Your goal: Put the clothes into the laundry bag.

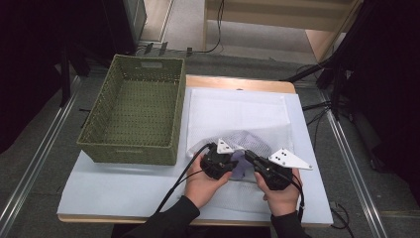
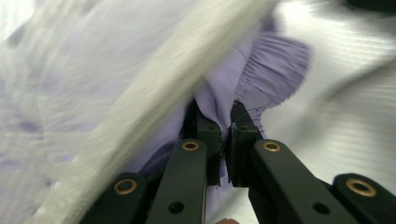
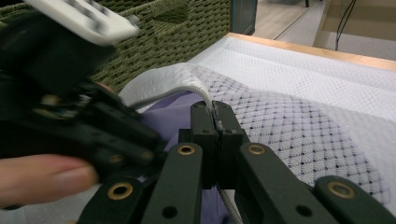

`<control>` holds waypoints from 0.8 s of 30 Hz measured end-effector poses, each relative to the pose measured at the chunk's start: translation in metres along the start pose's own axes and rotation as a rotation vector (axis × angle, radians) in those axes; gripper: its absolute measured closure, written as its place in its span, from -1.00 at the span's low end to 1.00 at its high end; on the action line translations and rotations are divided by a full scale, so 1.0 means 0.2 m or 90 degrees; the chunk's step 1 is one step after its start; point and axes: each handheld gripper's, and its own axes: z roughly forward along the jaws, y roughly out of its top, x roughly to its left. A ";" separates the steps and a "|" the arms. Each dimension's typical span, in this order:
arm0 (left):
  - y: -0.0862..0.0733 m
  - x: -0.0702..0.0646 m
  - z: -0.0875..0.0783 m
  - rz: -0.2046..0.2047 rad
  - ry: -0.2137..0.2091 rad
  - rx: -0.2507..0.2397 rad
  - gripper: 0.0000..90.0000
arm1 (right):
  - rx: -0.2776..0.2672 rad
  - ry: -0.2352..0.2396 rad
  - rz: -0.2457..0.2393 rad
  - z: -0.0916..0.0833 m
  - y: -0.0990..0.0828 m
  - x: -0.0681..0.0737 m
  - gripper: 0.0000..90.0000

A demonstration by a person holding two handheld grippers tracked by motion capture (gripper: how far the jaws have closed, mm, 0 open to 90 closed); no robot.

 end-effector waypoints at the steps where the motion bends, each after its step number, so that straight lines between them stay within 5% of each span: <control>1: -0.01 0.02 0.02 -0.005 -0.008 0.011 0.89 | 0.001 -0.001 0.002 0.00 0.00 -0.01 1.00; 7: -0.06 0.02 -0.11 0.011 -0.064 -0.018 0.23 | 0.011 -0.005 0.008 0.01 -0.02 -0.03 1.00; 11: -0.11 0.03 -0.26 0.010 -0.072 -0.044 0.11 | 0.013 -0.008 0.007 0.02 -0.03 -0.03 1.00; 15: -0.18 0.03 -0.37 0.026 -0.051 -0.062 0.15 | 0.016 -0.011 0.011 0.02 -0.03 -0.03 1.00; 17: -0.20 0.00 -0.40 0.025 -0.067 -0.067 0.28 | 0.016 -0.012 0.011 0.02 -0.03 -0.04 1.00; 19: -0.21 -0.04 -0.37 0.030 -0.106 -0.053 0.47 | 0.017 -0.012 0.012 0.02 -0.03 -0.04 1.00; 22: -0.19 -0.11 -0.25 0.060 -0.102 -0.022 0.77 | 0.019 -0.011 0.008 0.03 -0.03 -0.03 1.00; 24: -0.16 -0.12 -0.16 0.045 -0.109 -0.007 0.93 | 0.021 -0.010 0.009 0.03 -0.03 -0.02 1.00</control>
